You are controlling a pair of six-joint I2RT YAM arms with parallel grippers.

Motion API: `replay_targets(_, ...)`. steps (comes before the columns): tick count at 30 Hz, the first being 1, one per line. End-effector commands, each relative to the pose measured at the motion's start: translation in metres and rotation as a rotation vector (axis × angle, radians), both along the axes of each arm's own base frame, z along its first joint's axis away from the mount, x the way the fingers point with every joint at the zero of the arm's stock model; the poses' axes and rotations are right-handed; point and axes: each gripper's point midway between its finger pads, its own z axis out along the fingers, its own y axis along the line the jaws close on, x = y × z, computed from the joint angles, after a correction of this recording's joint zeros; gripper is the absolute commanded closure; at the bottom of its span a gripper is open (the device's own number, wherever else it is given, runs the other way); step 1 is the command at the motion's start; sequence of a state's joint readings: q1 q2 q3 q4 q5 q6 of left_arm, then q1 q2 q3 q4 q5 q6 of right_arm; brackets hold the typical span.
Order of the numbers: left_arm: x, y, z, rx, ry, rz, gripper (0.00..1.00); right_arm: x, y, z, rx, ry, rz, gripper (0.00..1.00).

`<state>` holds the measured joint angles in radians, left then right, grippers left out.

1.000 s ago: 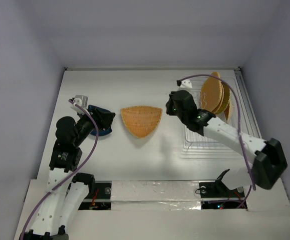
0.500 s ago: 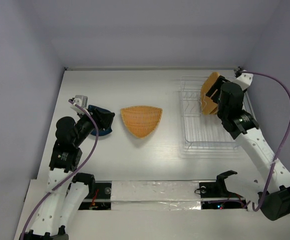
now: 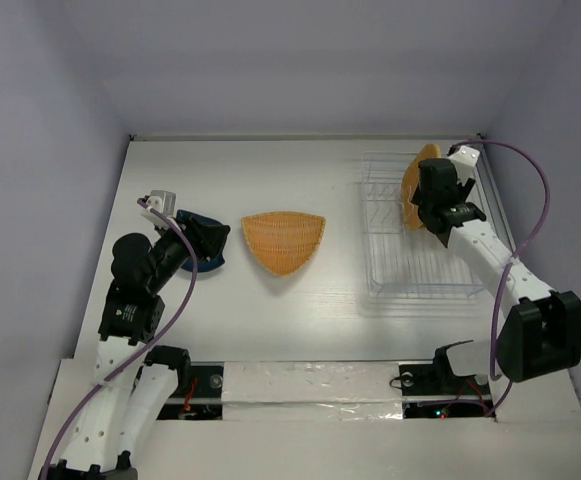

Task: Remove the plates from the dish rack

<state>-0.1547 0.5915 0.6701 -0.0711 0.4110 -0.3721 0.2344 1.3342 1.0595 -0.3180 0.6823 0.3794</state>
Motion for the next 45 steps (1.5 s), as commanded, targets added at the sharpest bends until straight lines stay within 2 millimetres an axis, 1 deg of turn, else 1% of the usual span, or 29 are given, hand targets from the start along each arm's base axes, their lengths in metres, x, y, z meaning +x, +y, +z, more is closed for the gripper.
replay_targets(1, 0.001, 0.0, 0.025, -0.014, -0.08, -0.005, 0.59, 0.007, -0.012, 0.019, -0.033, -0.044, -0.049, 0.36)
replay_targets(4, 0.001, -0.001, 0.025, -0.014, -0.082, -0.008, 0.58, 0.015, -0.01, 0.012, -0.041, -0.029, -0.042, 0.43)
replay_targets(5, 0.001, 0.0, 0.025, -0.013, -0.082, -0.006, 0.58, 0.018, -0.009, 0.012, -0.041, -0.028, -0.039, 0.5)
replay_targets(6, 0.001, 0.0, 0.025, -0.014, -0.082, -0.006, 0.58, 0.02, -0.009, 0.012, -0.049, -0.024, -0.032, 0.53)
replay_targets(7, 0.001, 0.0, 0.025, -0.013, -0.082, -0.003, 0.58, 0.022, -0.009, 0.008, -0.055, -0.009, -0.031, 0.55)
replay_targets(9, 0.002, 0.001, 0.026, -0.012, -0.084, 0.003, 0.58, 0.024, -0.011, 0.009, -0.069, -0.002, -0.039, 0.56)
replay_targets(10, 0.002, 0.001, 0.027, -0.013, -0.086, 0.003, 0.58, 0.023, -0.013, 0.006, -0.083, 0.011, -0.051, 0.56)
replay_targets(12, 0.002, 0.001, 0.026, -0.011, -0.083, 0.001, 0.58, 0.024, -0.014, 0.006, -0.088, 0.015, -0.055, 0.58)
replay_targets(13, 0.002, 0.001, 0.026, -0.011, -0.085, 0.001, 0.58, 0.024, -0.013, 0.005, -0.087, 0.018, -0.052, 0.61)
replay_targets(14, 0.001, 0.001, 0.026, -0.011, -0.086, 0.003, 0.58, 0.023, -0.013, 0.006, -0.085, 0.014, -0.053, 0.67)
replay_targets(16, 0.001, 0.001, 0.026, -0.01, -0.086, 0.002, 0.58, 0.02, -0.016, 0.007, -0.093, 0.015, -0.062, 0.72)
replay_targets(17, 0.001, 0.002, 0.026, -0.01, -0.087, 0.004, 0.58, 0.019, -0.017, 0.007, -0.099, 0.02, -0.07, 0.78)
replay_targets(19, 0.0, 0.002, 0.027, -0.01, -0.09, 0.004, 0.58, 0.017, -0.017, 0.012, -0.098, 0.013, -0.066, 0.82)
replay_targets(21, 0.001, 0.002, 0.027, -0.012, -0.089, 0.004, 0.58, 0.015, -0.017, 0.016, -0.098, 0.006, -0.055, 0.88)
replay_targets(22, 0.001, 0.001, 0.027, -0.012, -0.091, 0.003, 0.58, 0.014, -0.017, 0.017, -0.097, 0.01, -0.05, 0.88)
replay_targets(23, 0.0, 0.001, 0.027, -0.012, -0.089, 0.0, 0.58, 0.014, -0.016, 0.021, -0.096, 0.006, -0.048, 0.92)
replay_targets(27, 0.0, 0.0, 0.027, -0.012, -0.089, -0.004, 0.58, 0.013, -0.016, 0.031, -0.096, -0.011, -0.034, 0.95)
replay_targets(29, 0.0, 0.0, 0.027, -0.014, -0.088, -0.005, 0.58, 0.013, -0.013, 0.037, -0.084, -0.025, -0.017, 0.99)
replay_targets(31, 0.0, 0.0, 0.027, -0.014, -0.088, -0.005, 0.58, 0.012, -0.014, 0.049, -0.084, -0.044, -0.022, 1.0)
replay_targets(32, 0.001, 0.0, 0.027, -0.014, -0.089, -0.003, 0.58, 0.012, -0.011, 0.053, -0.087, -0.05, -0.018, 1.0)
replay_targets(33, 0.001, 0.0, 0.026, -0.015, -0.085, -0.005, 0.58, 0.012, -0.012, 0.063, -0.091, -0.066, -0.019, 1.0)
replay_targets(34, 0.001, 0.0, 0.026, -0.015, -0.086, -0.005, 0.58, 0.011, -0.014, 0.067, -0.098, -0.067, -0.028, 1.0)
replay_targets(37, 0.001, 0.0, 0.026, -0.013, -0.085, -0.005, 0.58, 0.006, -0.012, 0.083, -0.096, -0.102, -0.022, 1.0)
replay_targets(39, 0.001, 0.0, 0.026, -0.015, -0.086, -0.006, 0.58, 0.0, -0.014, 0.096, -0.086, -0.14, -0.025, 1.0)
replay_targets(40, 0.0, 0.0, 0.027, -0.014, -0.088, -0.005, 0.58, -0.002, -0.009, 0.099, -0.077, -0.15, -0.011, 1.0)
replay_targets(41, 0.0, 0.0, 0.026, -0.015, -0.086, -0.008, 0.58, -0.005, -0.01, 0.103, -0.073, -0.16, -0.009, 1.0)
replay_targets(42, 0.001, 0.0, 0.026, -0.015, -0.086, -0.006, 0.58, -0.011, -0.011, 0.112, -0.065, -0.186, -0.009, 1.0)
replay_targets(44, 0.0, -0.001, 0.027, -0.014, -0.088, -0.01, 0.58, -0.019, -0.012, 0.122, -0.056, -0.203, -0.005, 1.0)
replay_targets(45, 0.0, -0.001, 0.027, -0.015, -0.088, -0.009, 0.58, -0.024, -0.009, 0.128, -0.047, -0.216, 0.008, 1.0)
